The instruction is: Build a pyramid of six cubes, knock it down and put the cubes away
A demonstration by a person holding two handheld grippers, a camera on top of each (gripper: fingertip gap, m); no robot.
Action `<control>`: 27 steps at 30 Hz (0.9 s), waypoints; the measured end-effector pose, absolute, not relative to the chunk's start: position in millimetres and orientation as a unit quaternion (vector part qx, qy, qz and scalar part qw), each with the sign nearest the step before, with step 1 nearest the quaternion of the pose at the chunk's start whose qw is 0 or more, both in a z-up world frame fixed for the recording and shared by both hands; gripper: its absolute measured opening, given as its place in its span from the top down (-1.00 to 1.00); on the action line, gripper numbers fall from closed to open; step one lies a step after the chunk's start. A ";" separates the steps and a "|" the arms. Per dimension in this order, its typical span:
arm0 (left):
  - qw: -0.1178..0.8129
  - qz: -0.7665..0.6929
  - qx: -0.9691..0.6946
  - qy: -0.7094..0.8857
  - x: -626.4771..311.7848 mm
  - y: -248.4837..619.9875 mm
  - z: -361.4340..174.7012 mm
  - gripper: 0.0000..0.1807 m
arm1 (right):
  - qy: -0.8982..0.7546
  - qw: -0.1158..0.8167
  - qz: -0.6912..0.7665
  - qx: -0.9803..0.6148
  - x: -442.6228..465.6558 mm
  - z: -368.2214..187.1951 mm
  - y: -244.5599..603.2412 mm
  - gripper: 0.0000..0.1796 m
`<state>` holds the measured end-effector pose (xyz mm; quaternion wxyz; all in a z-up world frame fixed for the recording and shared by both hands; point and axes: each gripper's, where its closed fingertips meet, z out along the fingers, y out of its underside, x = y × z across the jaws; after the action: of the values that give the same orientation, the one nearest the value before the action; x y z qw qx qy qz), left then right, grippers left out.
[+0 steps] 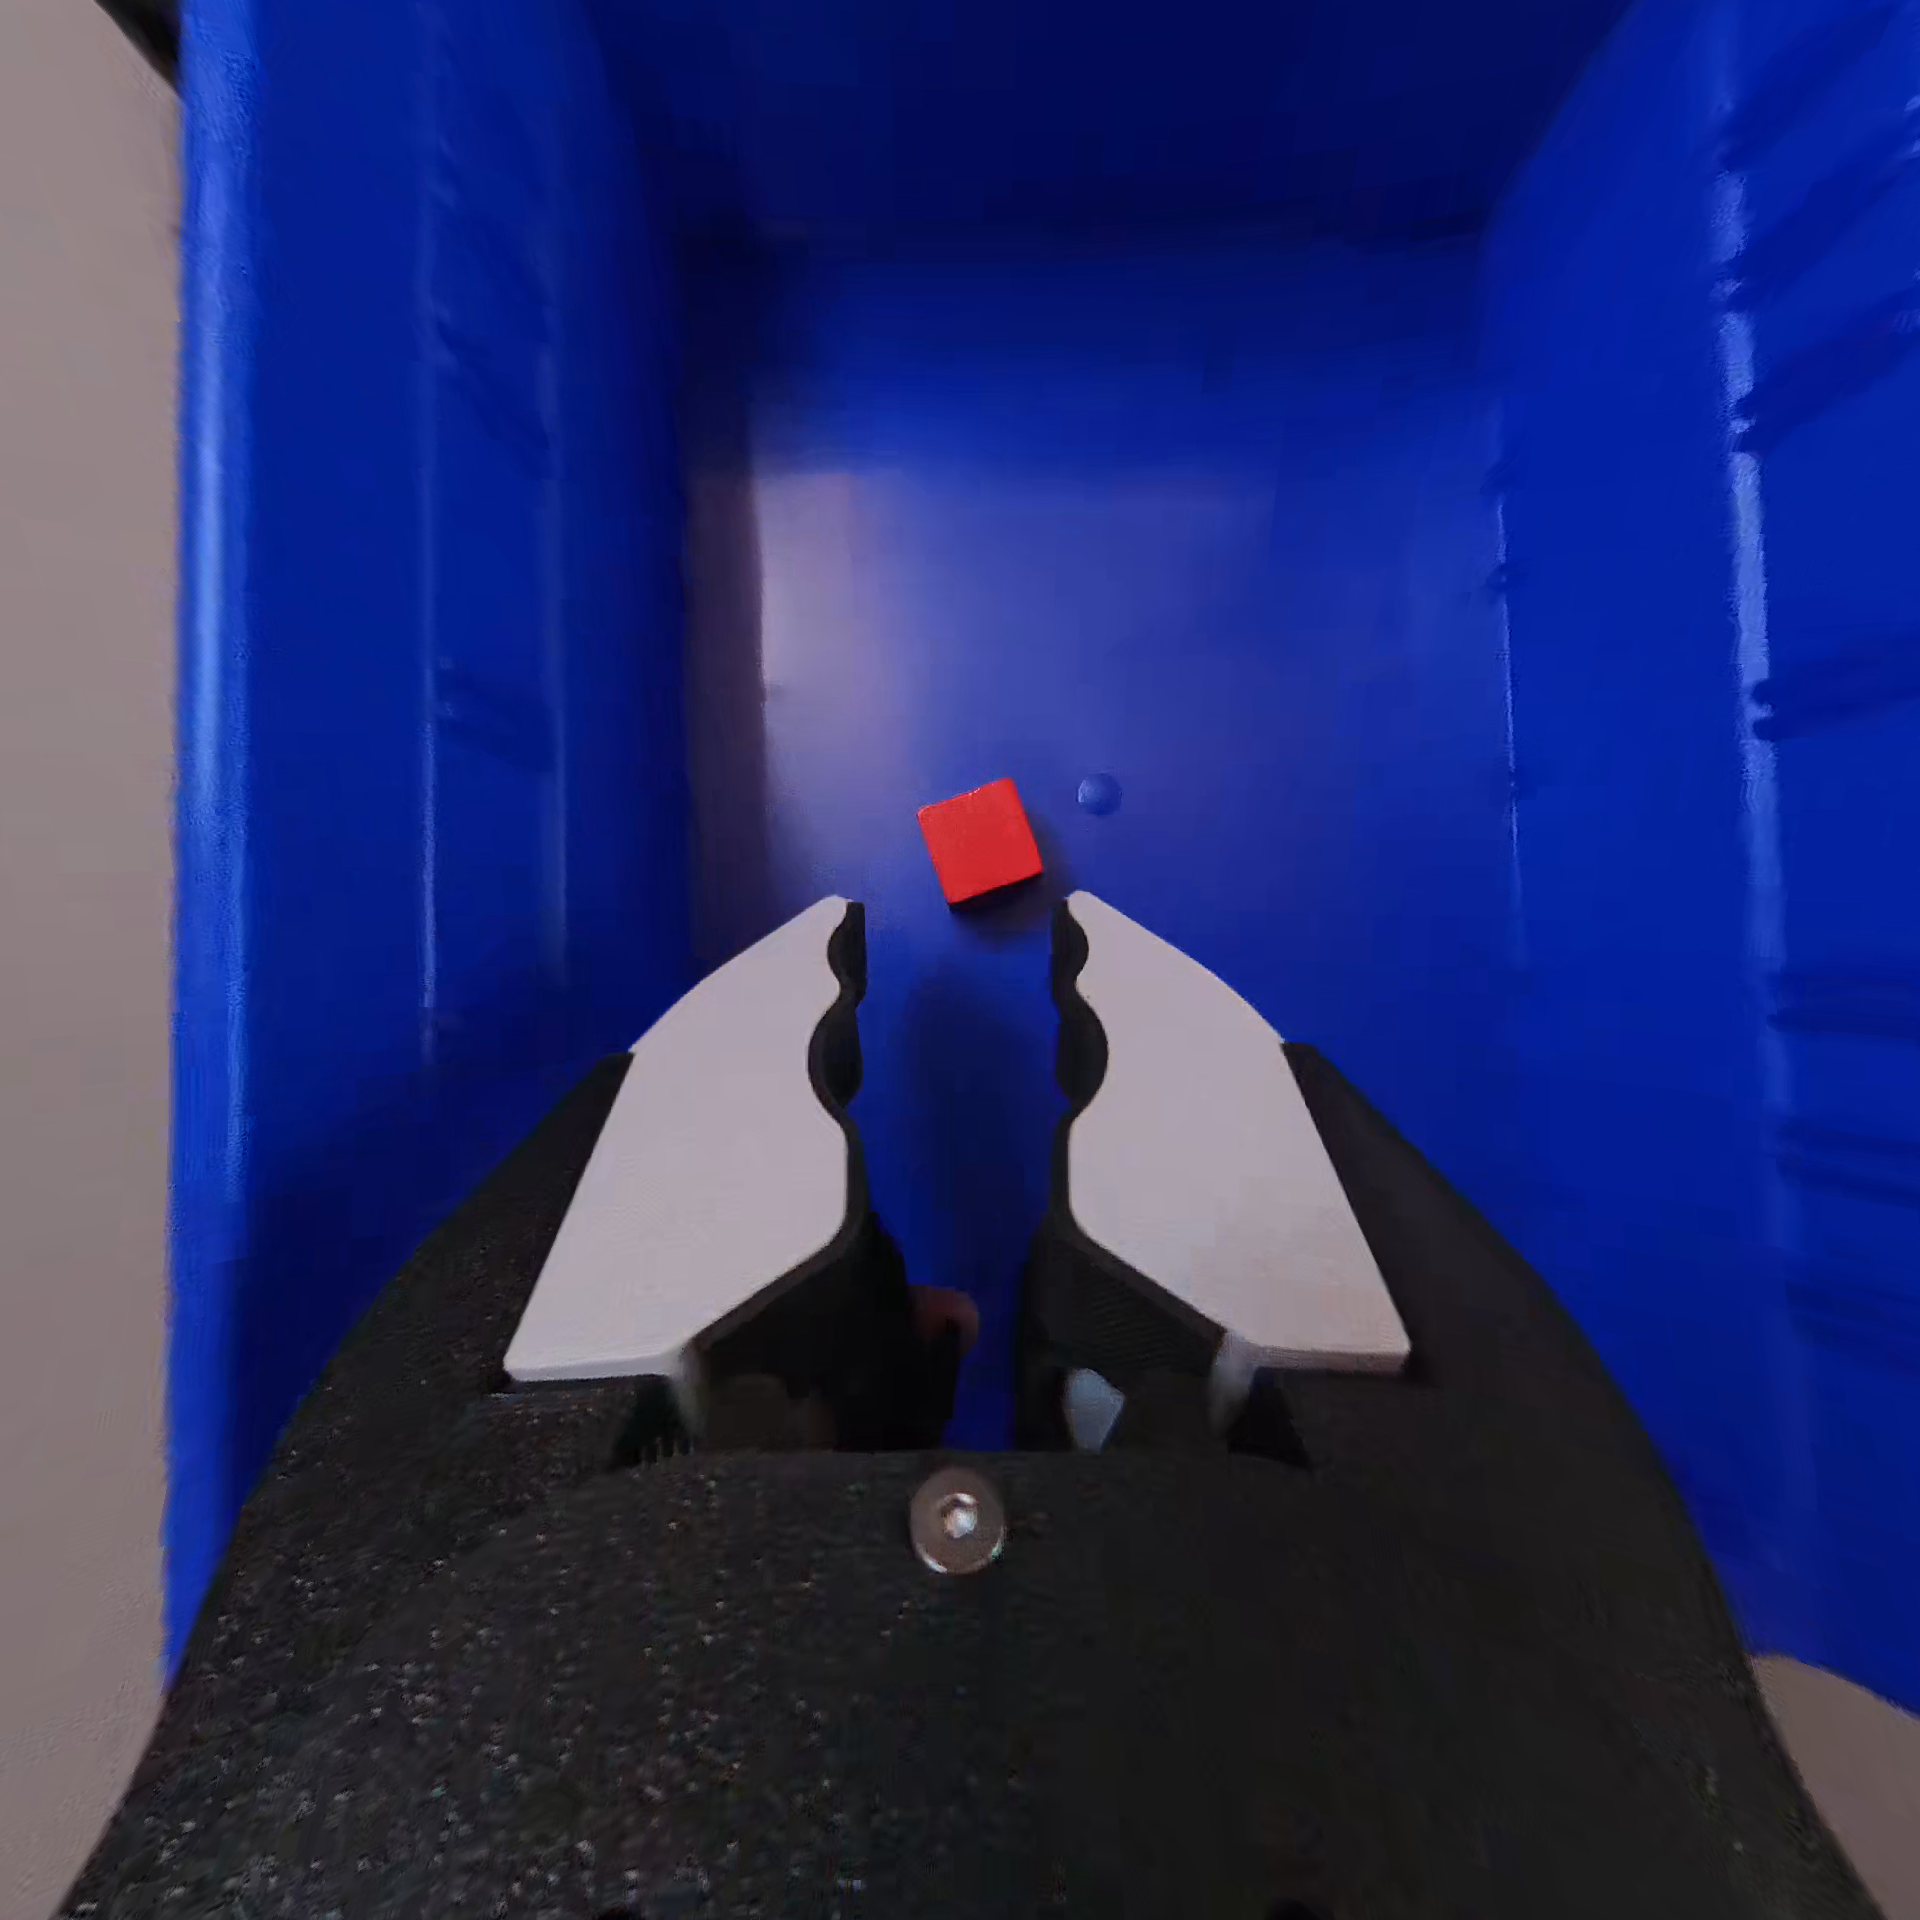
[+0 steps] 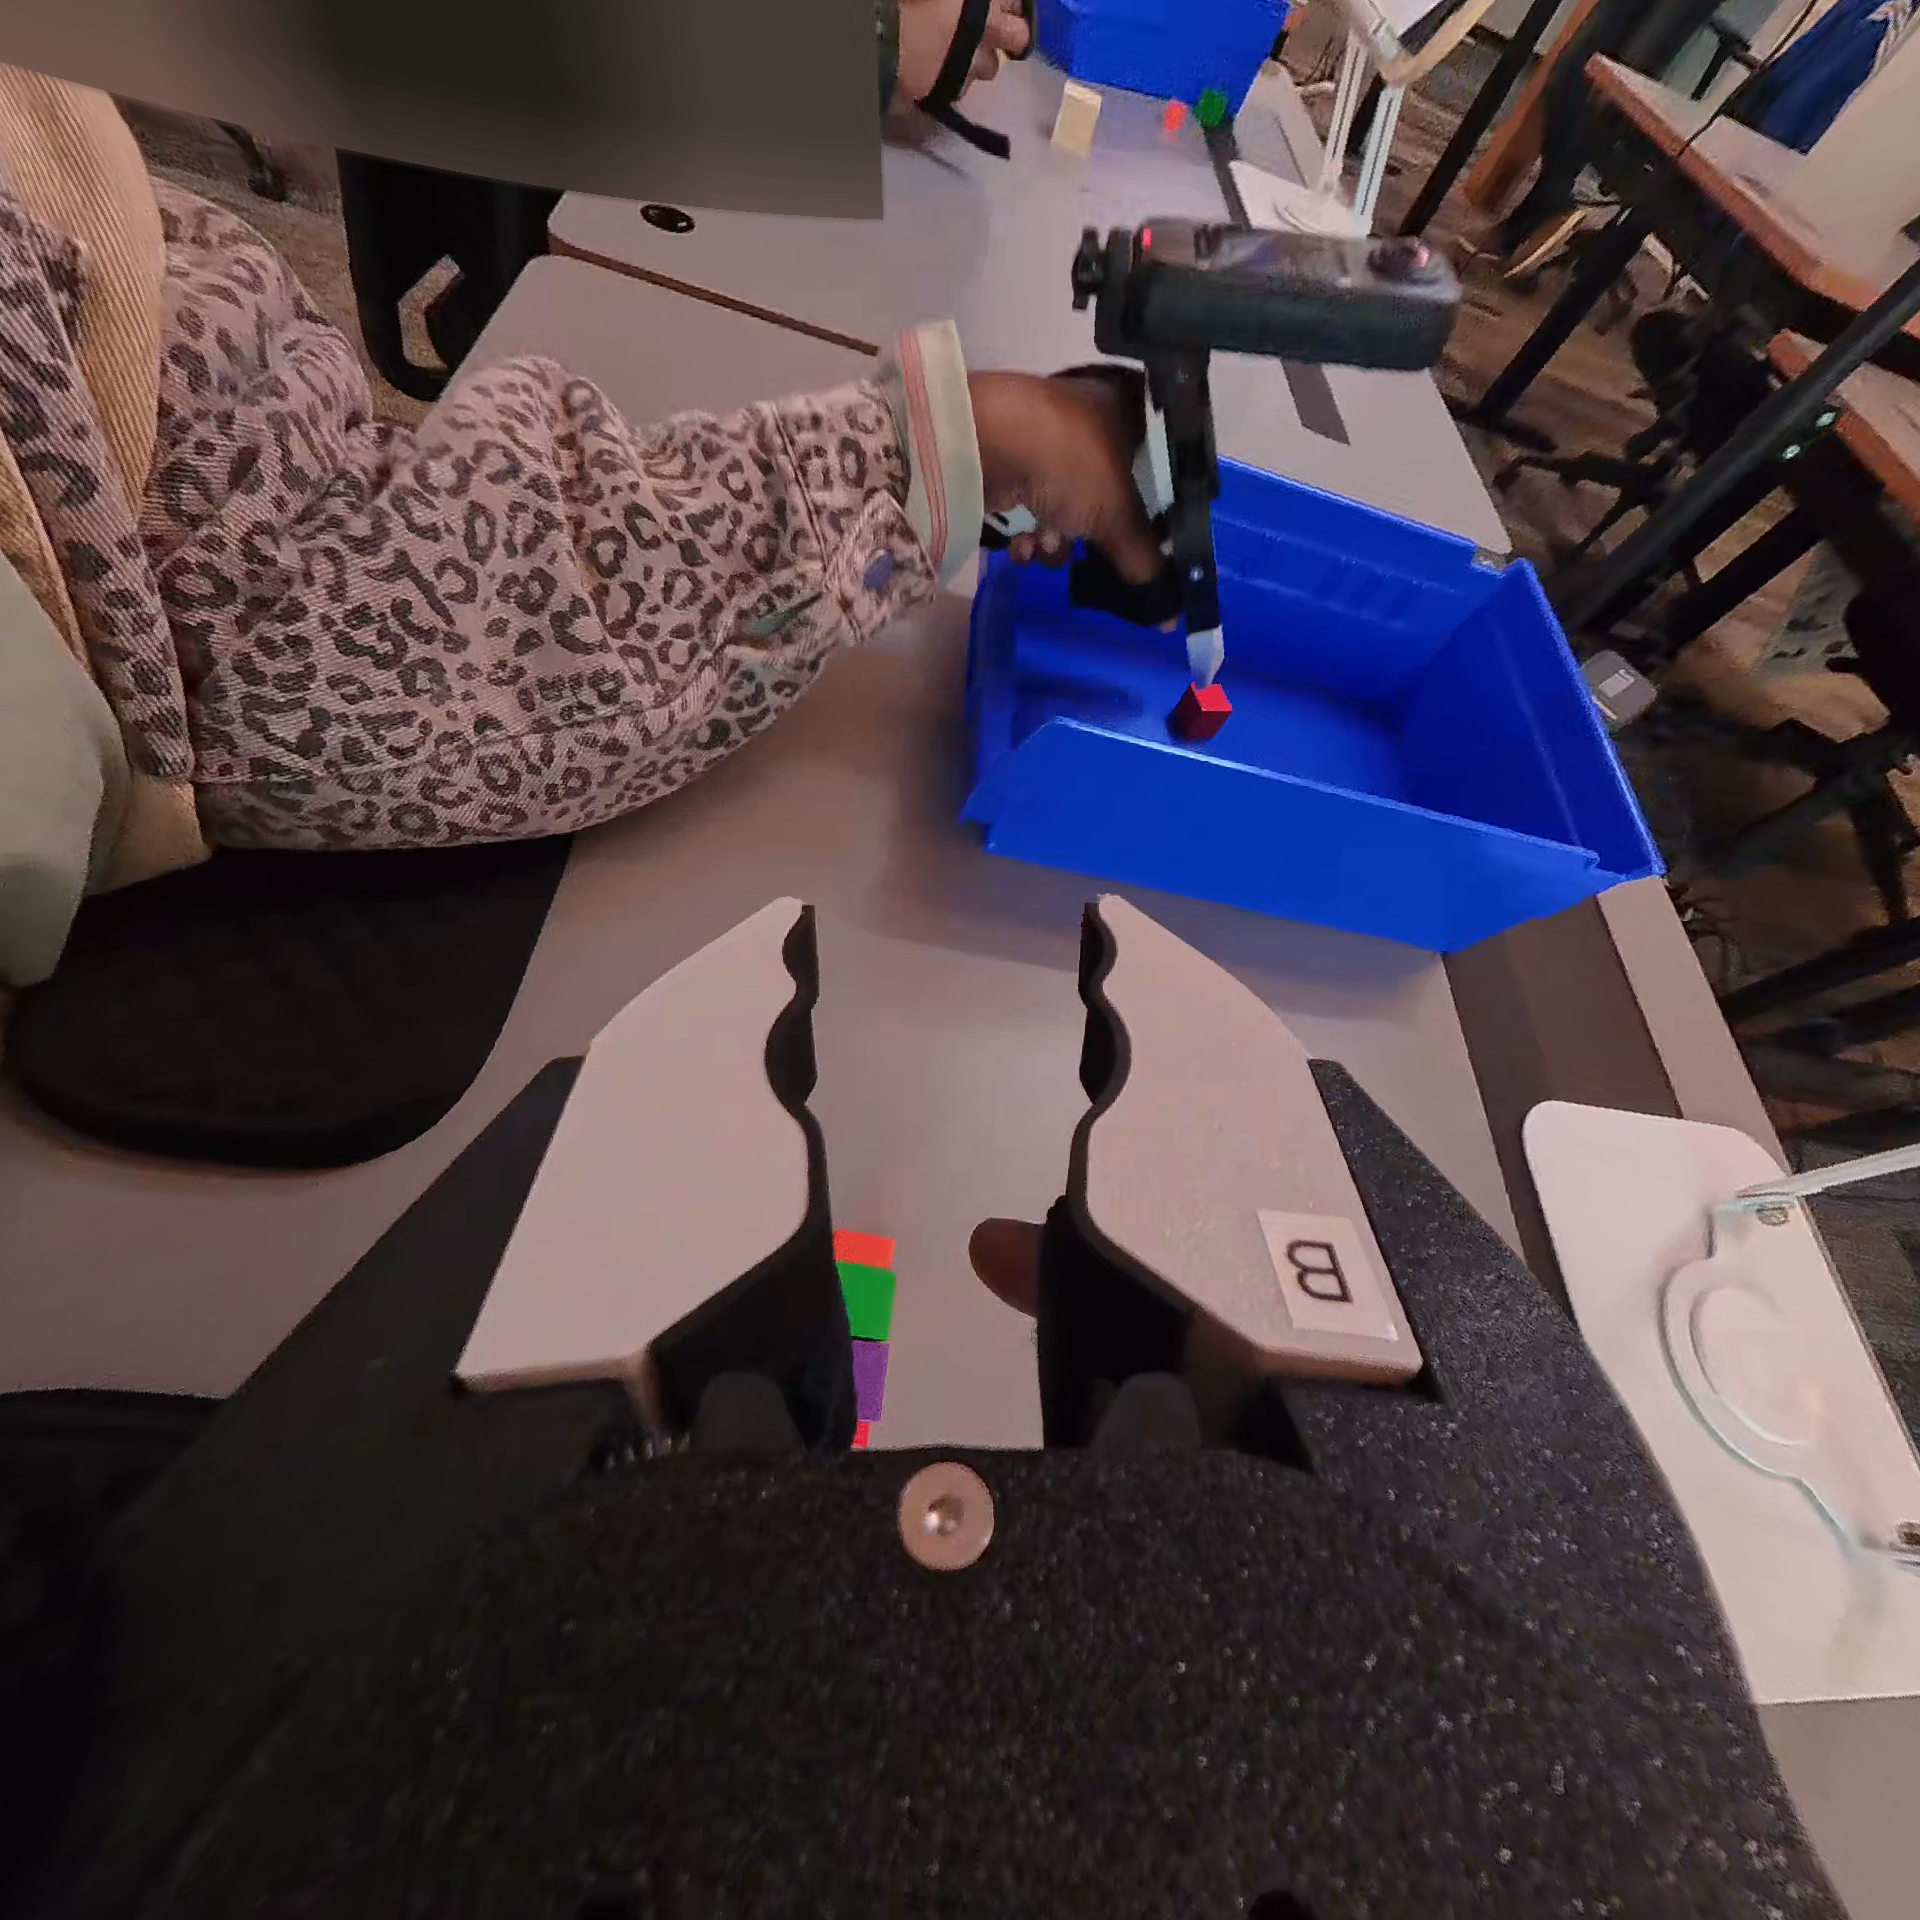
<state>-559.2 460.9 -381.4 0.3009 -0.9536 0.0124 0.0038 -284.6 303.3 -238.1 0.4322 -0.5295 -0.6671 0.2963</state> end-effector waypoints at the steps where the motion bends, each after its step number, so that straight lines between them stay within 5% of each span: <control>1: 0.295 0.000 -0.955 0.007 -558.6 463.0 -387.5 0.61 | -0.667 0.433 0.294 -0.530 -282.8 -238.4 303.4 0.46; 16: 0.283 0.043 -0.957 0.056 -550.2 479.7 -401.5 0.75 | -0.657 0.448 0.278 -0.539 -275.7 -246.8 308.7 0.46; 19: 0.432 -0.130 -0.890 0.071 -509.0 491.4 -341.7 0.75 | -0.638 0.468 0.291 -0.537 -281.0 -242.6 311.6 0.50; 22: 0.577 -0.436 -0.687 0.067 -460.5 469.9 -218.7 0.76 | -0.617 0.498 0.294 -0.534 -289.5 -237.5 319.8 0.52; 27: 0.554 -0.643 -0.502 0.168 -398.1 403.0 -118.9 0.76 | -0.607 0.569 0.274 -0.482 -301.9 -192.6 329.8 0.52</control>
<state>-398.1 403.0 -118.9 0.5536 -0.5024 0.1677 -0.6426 -301.9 329.8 -192.6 0.5694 -0.4815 -0.6074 0.2737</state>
